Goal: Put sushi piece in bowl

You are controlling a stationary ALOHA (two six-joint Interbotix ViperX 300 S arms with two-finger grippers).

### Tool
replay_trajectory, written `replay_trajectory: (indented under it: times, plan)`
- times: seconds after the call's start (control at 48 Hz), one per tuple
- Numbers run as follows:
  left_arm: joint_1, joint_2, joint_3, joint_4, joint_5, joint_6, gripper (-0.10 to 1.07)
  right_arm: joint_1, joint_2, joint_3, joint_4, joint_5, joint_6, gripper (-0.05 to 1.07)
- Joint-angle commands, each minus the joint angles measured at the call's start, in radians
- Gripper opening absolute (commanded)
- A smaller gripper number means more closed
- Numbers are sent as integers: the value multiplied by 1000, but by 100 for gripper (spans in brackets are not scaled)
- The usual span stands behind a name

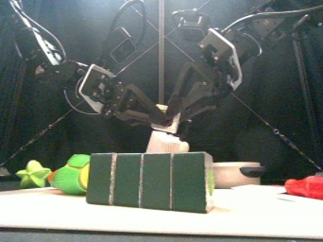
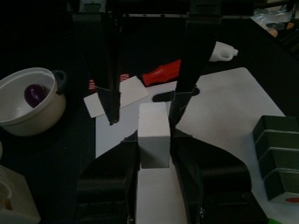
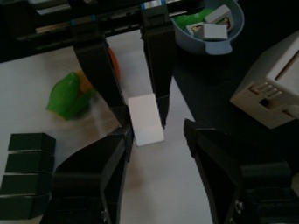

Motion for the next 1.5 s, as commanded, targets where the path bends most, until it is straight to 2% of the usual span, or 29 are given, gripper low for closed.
replay_trajectory:
  times: [0.0, 0.208, 0.354, 0.542, 0.75, 0.979, 1.208, 1.354, 1.479]
  plan:
    - [2, -12, -11, -3, -9, -2, 58, 21, -61, -2, 23, 5, -40, 85]
    - [11, -14, -8, -5, -8, -2, 58, 54, -101, 9, 133, 43, -155, 85]
    - [20, -43, 29, -12, 0, -3, 58, 54, -94, 11, 235, 92, -233, 85]
    - [41, -144, 147, -106, 3, -3, 58, 46, -58, 8, 319, 130, -284, 85]
    - [101, -275, 279, -207, 5, -3, 58, 44, -20, 2, 341, 130, -295, 85]
    - [175, -373, 367, -296, 37, -2, 58, 44, -3, 3, 356, 130, -295, 85]
    - [281, -400, 371, -318, 140, -3, 58, 43, -2, 2, 367, 130, -295, 85]
    - [304, -373, 353, -318, 225, -3, 59, 43, -2, 2, 368, 130, -295, 85]
    - [308, -350, 341, -319, 242, -5, 61, 44, 3, 5, 368, 130, -295, 85]
